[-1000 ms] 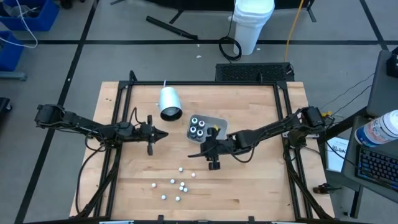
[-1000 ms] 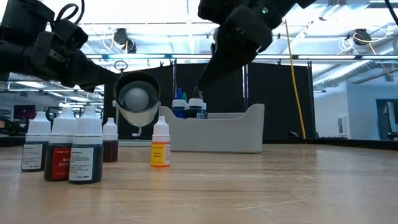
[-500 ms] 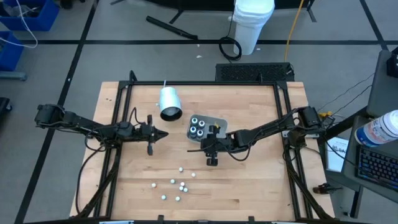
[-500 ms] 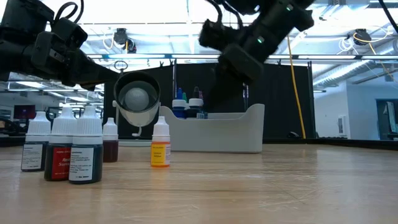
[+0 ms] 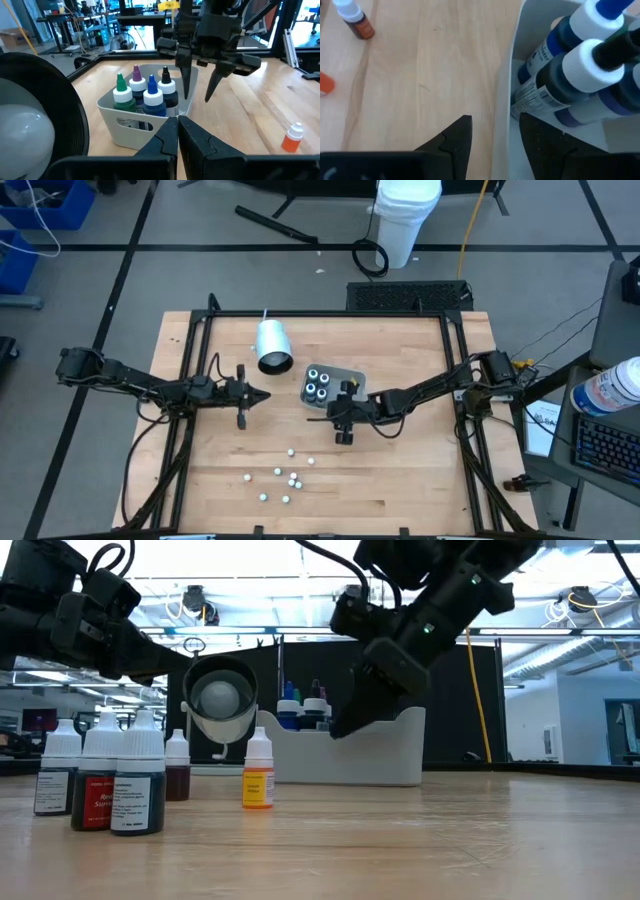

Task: Pick & Place food coloring
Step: Move the gray bin to the center of the table

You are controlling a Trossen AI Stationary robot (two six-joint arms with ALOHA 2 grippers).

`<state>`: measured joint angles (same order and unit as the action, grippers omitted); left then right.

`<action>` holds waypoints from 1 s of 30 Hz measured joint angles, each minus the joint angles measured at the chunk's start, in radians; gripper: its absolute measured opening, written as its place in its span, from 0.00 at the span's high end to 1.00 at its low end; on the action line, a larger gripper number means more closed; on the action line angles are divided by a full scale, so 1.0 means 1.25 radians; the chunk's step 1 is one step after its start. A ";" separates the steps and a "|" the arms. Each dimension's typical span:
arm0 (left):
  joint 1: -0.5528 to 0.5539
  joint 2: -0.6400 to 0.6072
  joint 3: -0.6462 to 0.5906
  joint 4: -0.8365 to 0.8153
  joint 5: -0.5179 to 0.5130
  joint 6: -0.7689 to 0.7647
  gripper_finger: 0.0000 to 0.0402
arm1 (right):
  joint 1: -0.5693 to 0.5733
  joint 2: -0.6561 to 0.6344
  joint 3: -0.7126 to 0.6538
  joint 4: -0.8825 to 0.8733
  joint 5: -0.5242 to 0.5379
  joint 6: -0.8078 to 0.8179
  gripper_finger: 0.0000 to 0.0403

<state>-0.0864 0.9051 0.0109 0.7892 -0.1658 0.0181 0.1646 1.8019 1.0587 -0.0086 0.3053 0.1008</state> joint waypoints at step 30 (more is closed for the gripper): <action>0.000 0.000 0.000 0.001 -0.016 0.003 0.95 | -0.006 0.061 -0.019 0.087 -0.039 0.011 0.87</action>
<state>-0.0868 0.9051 0.0109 0.7900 -0.1852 0.0219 0.1574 1.8782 1.0348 0.1001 0.2562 0.1147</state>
